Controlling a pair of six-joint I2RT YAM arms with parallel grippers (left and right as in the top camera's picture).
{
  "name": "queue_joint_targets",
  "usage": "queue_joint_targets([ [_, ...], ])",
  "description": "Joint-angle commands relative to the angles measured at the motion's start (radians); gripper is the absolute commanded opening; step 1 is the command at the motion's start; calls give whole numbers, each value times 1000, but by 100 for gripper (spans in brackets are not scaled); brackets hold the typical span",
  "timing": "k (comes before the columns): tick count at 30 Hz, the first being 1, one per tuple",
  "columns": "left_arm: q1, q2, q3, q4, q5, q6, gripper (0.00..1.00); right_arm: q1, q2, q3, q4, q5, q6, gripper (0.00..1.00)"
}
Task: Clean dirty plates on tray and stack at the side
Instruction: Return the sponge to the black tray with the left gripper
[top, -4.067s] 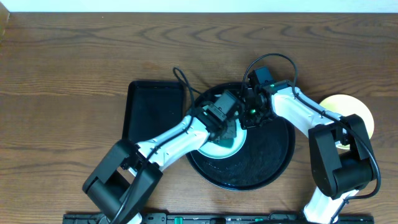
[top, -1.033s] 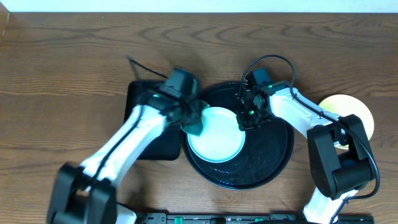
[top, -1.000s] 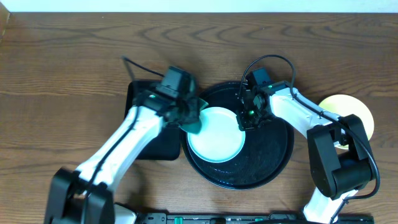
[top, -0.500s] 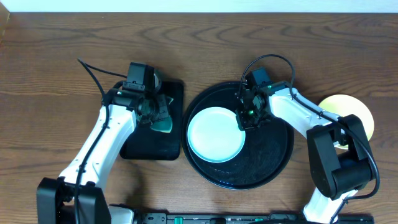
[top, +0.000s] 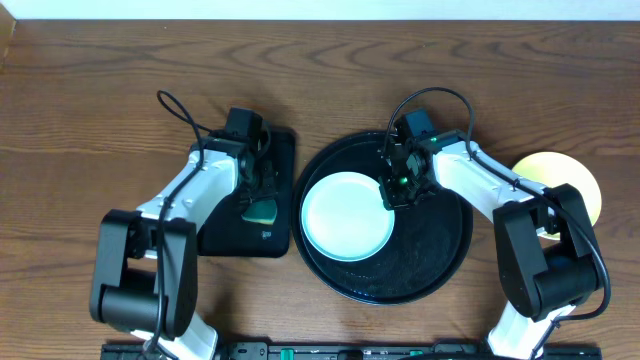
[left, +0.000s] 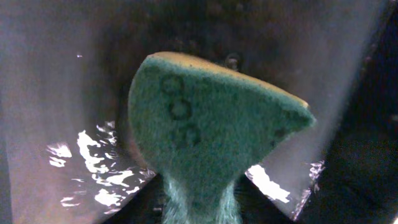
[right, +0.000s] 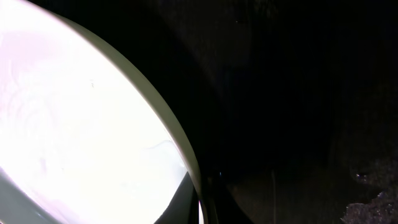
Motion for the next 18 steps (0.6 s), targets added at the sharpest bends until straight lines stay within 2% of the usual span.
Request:
queue_joint_targets([
  [1,4,30,-6,4,-16,6,52,3,4,-11,-1,41,0,4],
  [7,4,8,-2,-2,-16,6,53,3,4,-11,-2,41,0,5],
  [14,4,-127,18,-28,-16,51,63,3,4,-11,-1,41,0,5],
  [18,4,-234,18,-115,-5,50,73,3,4,-11,0,41,15,1],
])
